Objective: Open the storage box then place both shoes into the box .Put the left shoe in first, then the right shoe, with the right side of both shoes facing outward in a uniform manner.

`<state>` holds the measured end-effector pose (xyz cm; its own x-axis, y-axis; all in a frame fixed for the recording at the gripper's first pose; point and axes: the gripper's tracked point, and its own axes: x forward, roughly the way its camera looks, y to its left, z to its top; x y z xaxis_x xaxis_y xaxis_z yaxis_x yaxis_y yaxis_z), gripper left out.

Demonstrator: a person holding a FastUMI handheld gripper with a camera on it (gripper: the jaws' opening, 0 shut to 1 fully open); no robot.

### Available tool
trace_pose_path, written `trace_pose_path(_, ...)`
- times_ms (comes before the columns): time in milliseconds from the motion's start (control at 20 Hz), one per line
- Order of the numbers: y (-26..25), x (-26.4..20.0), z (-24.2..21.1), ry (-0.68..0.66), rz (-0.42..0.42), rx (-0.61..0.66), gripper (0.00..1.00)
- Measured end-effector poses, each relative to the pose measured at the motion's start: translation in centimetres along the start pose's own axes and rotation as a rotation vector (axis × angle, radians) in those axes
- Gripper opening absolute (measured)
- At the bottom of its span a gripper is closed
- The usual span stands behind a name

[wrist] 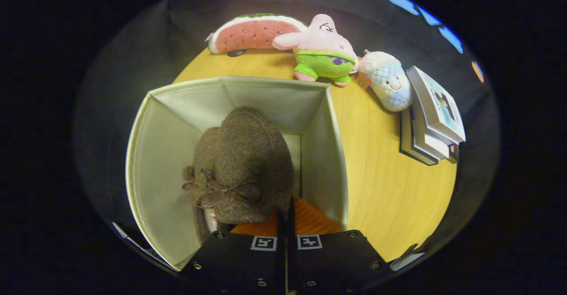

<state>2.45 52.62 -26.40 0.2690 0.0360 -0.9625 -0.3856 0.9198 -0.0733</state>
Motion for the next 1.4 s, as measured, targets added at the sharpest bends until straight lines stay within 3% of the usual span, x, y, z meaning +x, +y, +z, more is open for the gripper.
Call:
trace_pose_path(150,0.2,0.0,-0.1,-0.009,-0.014,-0.055,0.1)
trace_pose_path(300,0.4,-0.7,-0.3,-0.02,0.031,-0.042,0.19)
trace_pose_path(550,0.1,-3.9,0.2,-0.084,0.084,0.0,0.21)
trace_pose_path(600,-0.1,-4.7,0.2,-0.104,0.093,-0.008,0.26)
trace_pose_path(950,-7.4,-14.3,4.8,-0.49,0.078,0.081,0.28)
trace_pose_path(1250,-16.8,-23.4,7.4,-0.897,-0.062,0.197,0.28)
trace_pose_path(1400,-19.2,-26.7,7.5,-1.023,-0.09,0.248,0.28)
